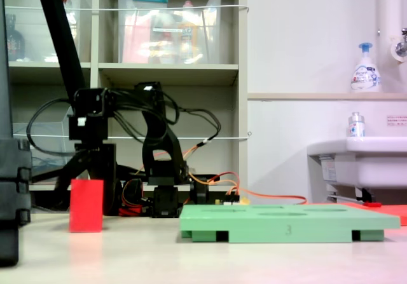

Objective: Put the square block into the corresponding hole

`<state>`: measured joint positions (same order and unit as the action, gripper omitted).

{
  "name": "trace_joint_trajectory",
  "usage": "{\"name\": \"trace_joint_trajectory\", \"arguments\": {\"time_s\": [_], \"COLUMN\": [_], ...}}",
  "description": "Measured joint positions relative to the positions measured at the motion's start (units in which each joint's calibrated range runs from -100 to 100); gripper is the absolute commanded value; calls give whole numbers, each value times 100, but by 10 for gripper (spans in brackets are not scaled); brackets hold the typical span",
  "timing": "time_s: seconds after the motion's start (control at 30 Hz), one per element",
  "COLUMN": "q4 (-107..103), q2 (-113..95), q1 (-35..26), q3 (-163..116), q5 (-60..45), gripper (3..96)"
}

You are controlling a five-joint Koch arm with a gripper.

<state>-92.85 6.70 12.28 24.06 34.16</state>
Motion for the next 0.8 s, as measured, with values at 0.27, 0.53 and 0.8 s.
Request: {"name": "trace_joint_trajectory", "arguments": {"time_s": [0.27, 0.53, 0.8], "q4": [-10, -10, -372], "q2": [-205, -1081, -2668], "q1": [44, 44, -147], "q3": [-421, -804, -862], "q5": [0, 0, 147], "gripper": [368, 301, 299]}}
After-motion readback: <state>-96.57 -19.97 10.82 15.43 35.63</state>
